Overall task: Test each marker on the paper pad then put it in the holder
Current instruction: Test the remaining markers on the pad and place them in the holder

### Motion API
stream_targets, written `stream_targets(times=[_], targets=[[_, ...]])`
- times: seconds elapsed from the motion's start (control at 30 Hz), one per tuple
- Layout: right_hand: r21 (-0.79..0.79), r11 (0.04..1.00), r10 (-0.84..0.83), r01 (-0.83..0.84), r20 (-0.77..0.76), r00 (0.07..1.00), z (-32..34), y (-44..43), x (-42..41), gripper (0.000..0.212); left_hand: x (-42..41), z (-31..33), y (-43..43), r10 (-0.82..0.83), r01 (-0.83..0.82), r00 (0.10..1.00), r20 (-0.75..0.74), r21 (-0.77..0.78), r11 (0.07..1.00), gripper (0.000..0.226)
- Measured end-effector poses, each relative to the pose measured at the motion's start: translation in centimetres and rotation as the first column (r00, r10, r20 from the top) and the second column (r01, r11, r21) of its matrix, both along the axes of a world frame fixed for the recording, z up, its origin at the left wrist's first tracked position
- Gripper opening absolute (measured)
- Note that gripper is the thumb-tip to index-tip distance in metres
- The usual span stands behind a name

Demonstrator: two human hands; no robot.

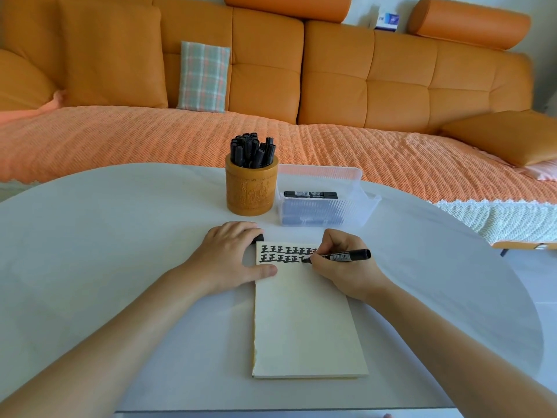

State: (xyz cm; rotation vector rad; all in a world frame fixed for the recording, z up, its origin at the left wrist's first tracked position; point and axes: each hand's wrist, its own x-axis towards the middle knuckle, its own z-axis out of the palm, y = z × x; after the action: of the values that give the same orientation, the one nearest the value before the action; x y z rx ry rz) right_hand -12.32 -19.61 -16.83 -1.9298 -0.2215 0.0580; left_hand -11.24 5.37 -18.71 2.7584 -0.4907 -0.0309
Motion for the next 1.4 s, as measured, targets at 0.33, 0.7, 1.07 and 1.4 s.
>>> stream_targets(times=[0.33,0.7,1.07,1.4], targets=[[-0.015,1.000,-0.026,0.026,0.045,0.999,-0.1,0.1,-0.1,0.026,0.0,0.0,0.0,-0.002,0.002,1.000,-0.005,-0.001,1.000,0.099],[-0.017,1.000,0.026,-0.025,0.038,0.999,-0.1,0.1,-0.1,0.026,0.0,0.2,0.1,0.002,-0.002,1.000,-0.002,0.000,1.000,0.102],[0.001,0.999,0.044,-0.044,0.046,0.998,-0.2,-0.2,0.1,0.025,-0.1,0.3,0.1,0.000,0.000,1.000,-0.010,-0.001,1.000,0.104],[0.101,0.995,-0.020,0.002,0.179,0.984,1.0,0.0,0.4,0.030,0.6,0.6,1.1,0.075,-0.062,0.996,0.057,-0.206,0.977,0.034]])
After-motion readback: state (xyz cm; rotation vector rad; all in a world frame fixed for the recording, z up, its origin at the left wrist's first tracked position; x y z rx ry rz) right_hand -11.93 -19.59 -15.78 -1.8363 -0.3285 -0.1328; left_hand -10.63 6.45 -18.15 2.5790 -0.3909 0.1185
